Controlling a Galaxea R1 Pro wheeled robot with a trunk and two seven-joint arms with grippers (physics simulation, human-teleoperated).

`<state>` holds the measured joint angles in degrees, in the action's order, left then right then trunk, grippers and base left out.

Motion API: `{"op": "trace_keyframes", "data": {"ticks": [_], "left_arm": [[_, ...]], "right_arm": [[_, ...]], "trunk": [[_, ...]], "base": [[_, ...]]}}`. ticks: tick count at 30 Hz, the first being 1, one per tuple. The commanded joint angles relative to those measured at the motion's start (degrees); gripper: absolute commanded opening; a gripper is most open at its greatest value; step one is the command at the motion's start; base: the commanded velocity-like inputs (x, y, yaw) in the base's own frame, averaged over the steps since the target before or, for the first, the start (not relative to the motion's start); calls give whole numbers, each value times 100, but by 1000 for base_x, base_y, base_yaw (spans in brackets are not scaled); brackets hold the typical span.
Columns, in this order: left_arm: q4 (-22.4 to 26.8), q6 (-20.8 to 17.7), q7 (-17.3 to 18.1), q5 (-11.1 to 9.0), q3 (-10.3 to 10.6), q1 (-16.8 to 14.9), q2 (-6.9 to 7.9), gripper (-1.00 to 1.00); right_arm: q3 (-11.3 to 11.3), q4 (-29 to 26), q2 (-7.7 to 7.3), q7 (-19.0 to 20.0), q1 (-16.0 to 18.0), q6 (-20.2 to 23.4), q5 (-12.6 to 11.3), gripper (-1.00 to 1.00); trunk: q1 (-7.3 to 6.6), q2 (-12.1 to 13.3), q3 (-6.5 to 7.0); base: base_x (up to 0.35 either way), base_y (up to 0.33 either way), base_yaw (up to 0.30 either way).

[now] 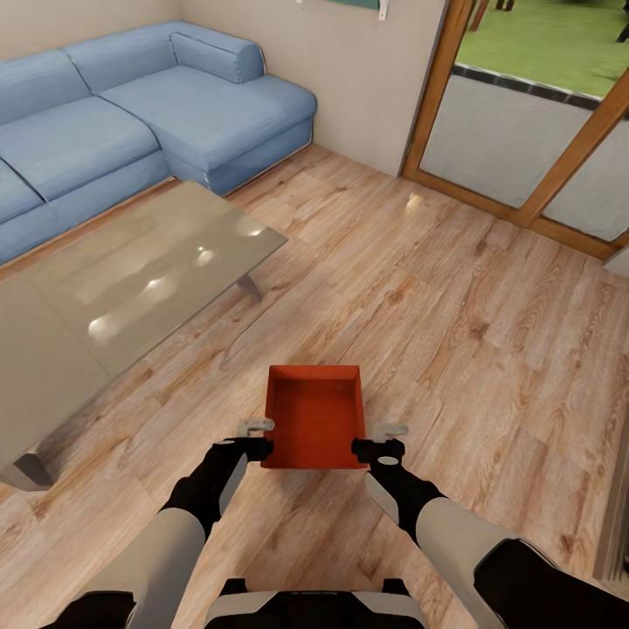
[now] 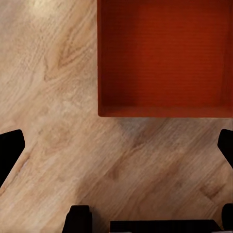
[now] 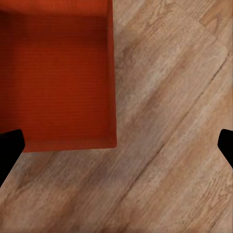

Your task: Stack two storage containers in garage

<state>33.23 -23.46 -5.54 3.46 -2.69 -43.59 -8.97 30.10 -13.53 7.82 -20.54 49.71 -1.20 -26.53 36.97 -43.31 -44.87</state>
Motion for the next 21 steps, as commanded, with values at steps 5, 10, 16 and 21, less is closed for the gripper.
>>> {"op": "trace_keyframes", "data": {"ticks": [5,10,16,21], "left_arm": [[16,-4,4,25,-31,-1,-4,100],[83,7,-14,20,-37,-1,-12,100],[200,8,-17,20,-38,-1,-10,100],[287,8,-5,15,-46,-1,-8,100]], "right_arm": [[49,-1,6,-29,4,-6,-54,100],[49,-5,9,-29,4,4,-50,100],[49,-58,2,-29,4,17,-33,100],[49,-86,8,-29,4,31,-4,100]], "trunk": [[111,-207,-94],[221,-407,-184],[353,-648,-292],[353,-648,-292]], "base": [[0,0,0],[0,0,0],[0,0,0],[0,0,0]]}}
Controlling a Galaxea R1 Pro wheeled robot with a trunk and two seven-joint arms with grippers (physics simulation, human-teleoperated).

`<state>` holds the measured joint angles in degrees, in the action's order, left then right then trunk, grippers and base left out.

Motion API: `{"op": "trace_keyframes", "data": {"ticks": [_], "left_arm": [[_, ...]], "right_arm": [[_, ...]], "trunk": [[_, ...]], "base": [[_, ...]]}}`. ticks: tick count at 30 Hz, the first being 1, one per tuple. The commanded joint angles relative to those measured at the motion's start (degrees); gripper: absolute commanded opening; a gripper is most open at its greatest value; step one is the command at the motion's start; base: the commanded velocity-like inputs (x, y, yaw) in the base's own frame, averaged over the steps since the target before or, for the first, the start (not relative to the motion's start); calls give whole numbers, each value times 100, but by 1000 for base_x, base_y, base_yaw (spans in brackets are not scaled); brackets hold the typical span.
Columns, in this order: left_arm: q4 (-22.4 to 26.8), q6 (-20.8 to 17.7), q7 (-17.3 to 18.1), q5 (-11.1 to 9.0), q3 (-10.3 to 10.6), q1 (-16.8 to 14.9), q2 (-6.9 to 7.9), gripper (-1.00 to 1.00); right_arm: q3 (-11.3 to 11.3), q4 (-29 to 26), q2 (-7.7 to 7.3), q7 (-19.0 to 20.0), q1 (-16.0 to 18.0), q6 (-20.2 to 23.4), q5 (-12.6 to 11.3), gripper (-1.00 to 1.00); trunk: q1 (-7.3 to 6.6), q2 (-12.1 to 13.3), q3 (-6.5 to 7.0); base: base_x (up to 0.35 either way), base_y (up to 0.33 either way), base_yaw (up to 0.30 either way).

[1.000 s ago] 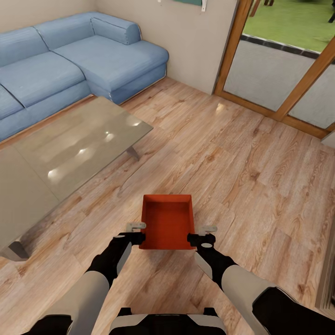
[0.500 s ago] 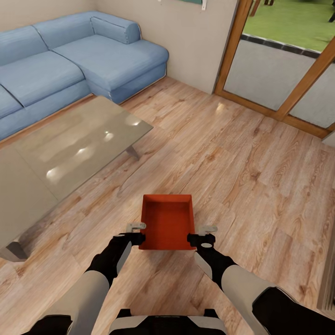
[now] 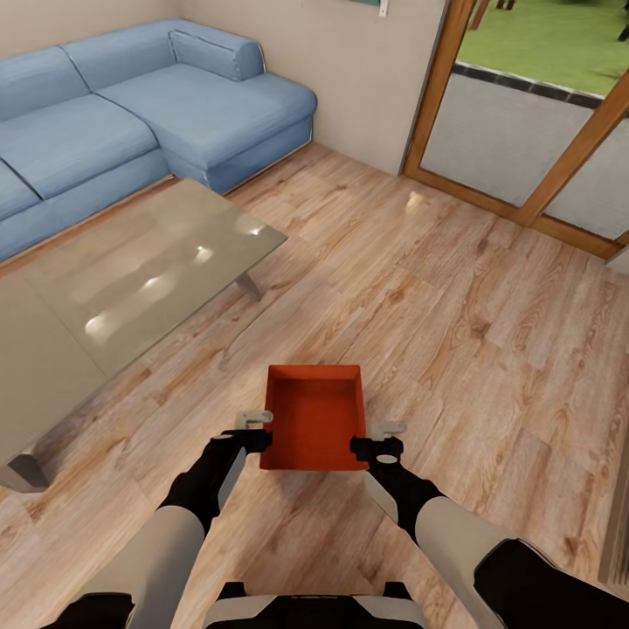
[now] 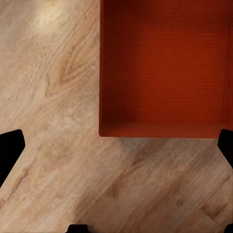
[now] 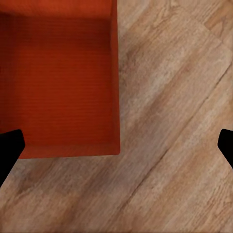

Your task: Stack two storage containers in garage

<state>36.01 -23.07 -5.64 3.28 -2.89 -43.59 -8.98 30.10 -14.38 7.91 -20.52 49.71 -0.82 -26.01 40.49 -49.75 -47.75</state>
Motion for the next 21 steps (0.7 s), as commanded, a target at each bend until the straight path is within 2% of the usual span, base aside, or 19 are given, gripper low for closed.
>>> {"op": "trace_keyframes", "data": {"ticks": [1,5,11,21], "left_arm": [[13,-34,8,33,-26,-1,-7,100],[18,-32,-3,35,-23,-1,-5,100],[20,-35,-3,34,-18,-1,-4,100],[20,-39,-7,27,-18,-1,-7,100]], "right_arm": [[49,-2,-5,-31,4,-7,-55,100],[49,-3,-9,-31,4,-6,-53,100],[55,-3,-14,-31,4,-6,-55,100],[56,-3,-18,-31,4,-6,-53,100]], "trunk": [[1,-4,-4],[1,-4,-4],[1,-4,-4],[1,-4,-4]], "base": [[0,0,0],[26,0,0],[164,0,0],[13,0,0]]}}
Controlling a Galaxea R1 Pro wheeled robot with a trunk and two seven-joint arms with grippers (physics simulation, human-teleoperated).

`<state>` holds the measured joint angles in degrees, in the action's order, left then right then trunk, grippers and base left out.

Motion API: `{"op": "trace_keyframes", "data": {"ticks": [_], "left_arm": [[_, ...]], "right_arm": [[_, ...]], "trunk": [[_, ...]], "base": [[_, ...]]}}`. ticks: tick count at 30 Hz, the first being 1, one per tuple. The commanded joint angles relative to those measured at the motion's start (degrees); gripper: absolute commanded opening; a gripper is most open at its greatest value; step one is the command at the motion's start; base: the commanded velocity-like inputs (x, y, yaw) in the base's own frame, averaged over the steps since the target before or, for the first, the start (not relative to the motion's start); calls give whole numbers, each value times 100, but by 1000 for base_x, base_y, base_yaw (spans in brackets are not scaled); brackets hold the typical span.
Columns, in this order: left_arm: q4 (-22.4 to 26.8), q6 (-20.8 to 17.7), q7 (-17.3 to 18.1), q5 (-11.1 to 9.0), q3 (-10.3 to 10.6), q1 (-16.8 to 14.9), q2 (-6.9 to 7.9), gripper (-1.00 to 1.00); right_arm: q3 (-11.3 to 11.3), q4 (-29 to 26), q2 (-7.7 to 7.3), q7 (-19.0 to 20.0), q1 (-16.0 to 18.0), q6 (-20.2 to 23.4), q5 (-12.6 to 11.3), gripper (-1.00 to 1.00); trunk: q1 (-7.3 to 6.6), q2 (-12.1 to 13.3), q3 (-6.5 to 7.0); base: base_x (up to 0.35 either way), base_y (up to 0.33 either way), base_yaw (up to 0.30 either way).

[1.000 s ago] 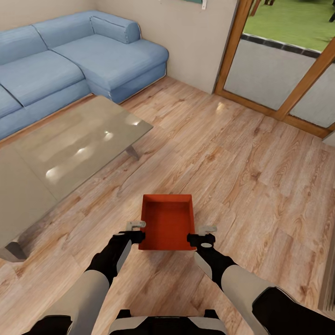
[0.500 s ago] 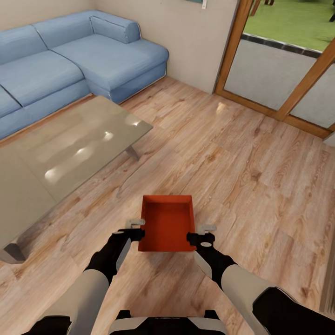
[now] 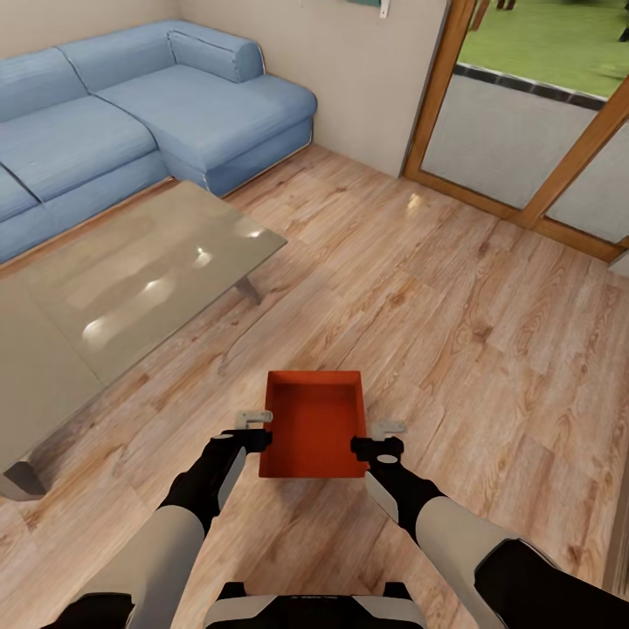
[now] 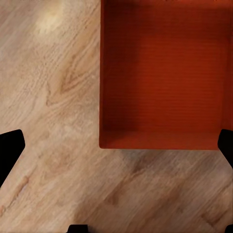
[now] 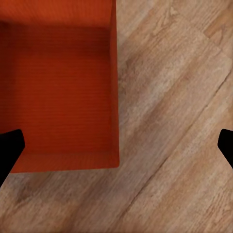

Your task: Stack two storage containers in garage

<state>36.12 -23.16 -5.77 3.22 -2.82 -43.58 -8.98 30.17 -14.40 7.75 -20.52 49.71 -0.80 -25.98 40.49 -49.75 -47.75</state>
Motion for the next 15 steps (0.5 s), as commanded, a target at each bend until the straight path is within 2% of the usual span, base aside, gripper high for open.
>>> {"op": "trace_keyframes", "data": {"ticks": [1,6,15], "left_arm": [[9,-29,6,31,-25,-1,-7,100],[9,-23,6,37,-25,-1,-7,100],[9,-22,6,30,-34,-1,-7,100]], "right_arm": [[49,-1,-2,-31,4,-8,-56,100],[50,-1,-2,-31,4,-8,-56,100],[50,-1,-18,-31,4,-8,-56,100]], "trunk": [[1,-4,-4],[1,-4,-4],[1,-4,-4]], "base": [[85,0,0],[218,0,0],[33,0,0]]}}
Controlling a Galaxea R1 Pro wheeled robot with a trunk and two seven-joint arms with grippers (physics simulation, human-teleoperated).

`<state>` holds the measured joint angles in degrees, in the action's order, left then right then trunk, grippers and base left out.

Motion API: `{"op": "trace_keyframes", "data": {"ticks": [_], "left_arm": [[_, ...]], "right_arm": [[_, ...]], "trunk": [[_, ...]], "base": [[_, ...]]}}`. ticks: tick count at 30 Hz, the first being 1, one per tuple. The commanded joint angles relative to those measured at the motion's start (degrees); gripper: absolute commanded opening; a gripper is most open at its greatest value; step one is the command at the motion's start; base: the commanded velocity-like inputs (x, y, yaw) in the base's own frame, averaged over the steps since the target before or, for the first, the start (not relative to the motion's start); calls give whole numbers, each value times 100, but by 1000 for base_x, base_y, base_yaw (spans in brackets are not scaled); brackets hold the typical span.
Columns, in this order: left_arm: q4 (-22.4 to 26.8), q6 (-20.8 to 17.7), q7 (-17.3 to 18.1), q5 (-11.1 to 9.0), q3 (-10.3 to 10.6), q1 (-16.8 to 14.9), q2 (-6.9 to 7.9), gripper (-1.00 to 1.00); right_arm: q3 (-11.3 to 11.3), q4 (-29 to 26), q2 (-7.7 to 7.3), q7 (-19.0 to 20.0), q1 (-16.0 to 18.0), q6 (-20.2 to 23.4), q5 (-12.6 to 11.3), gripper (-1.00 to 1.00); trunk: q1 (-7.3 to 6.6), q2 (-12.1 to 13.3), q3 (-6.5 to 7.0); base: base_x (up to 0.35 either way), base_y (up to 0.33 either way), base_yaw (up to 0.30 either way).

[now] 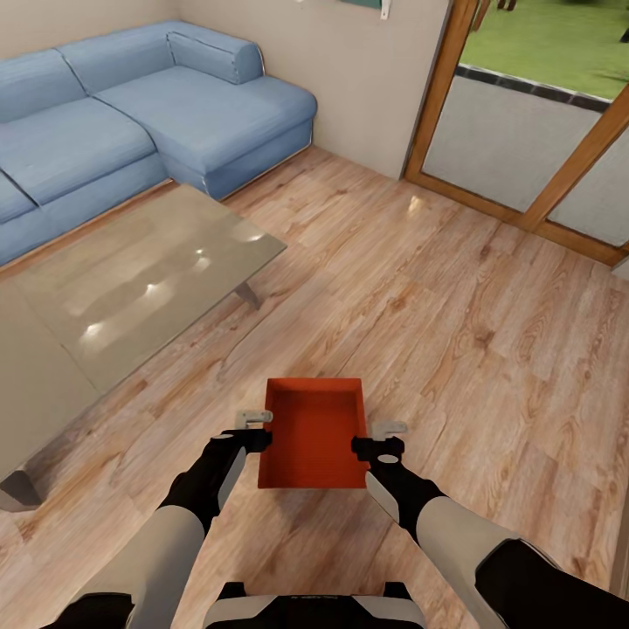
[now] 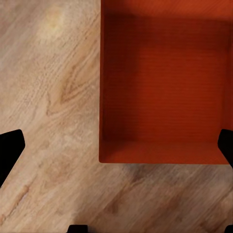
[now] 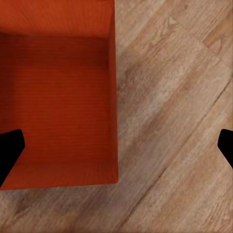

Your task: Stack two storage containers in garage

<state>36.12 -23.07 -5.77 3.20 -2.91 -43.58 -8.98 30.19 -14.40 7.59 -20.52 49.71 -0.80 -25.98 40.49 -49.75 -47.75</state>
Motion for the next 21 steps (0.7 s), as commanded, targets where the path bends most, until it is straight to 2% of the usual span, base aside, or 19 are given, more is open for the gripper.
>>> {"op": "trace_keyframes", "data": {"ticks": [1,21], "left_arm": [[8,-31,6,29,-26,-1,-9,100],[-96,-61,-19,70,-7,-1,-7,100]], "right_arm": [[49,-1,-2,-31,4,-8,-56,100],[49,-1,-17,-31,4,-1,-56,100]], "trunk": [[1,-4,-4],[1,-4,-4]], "base": [[3,-15,0],[0,-13,0]]}}
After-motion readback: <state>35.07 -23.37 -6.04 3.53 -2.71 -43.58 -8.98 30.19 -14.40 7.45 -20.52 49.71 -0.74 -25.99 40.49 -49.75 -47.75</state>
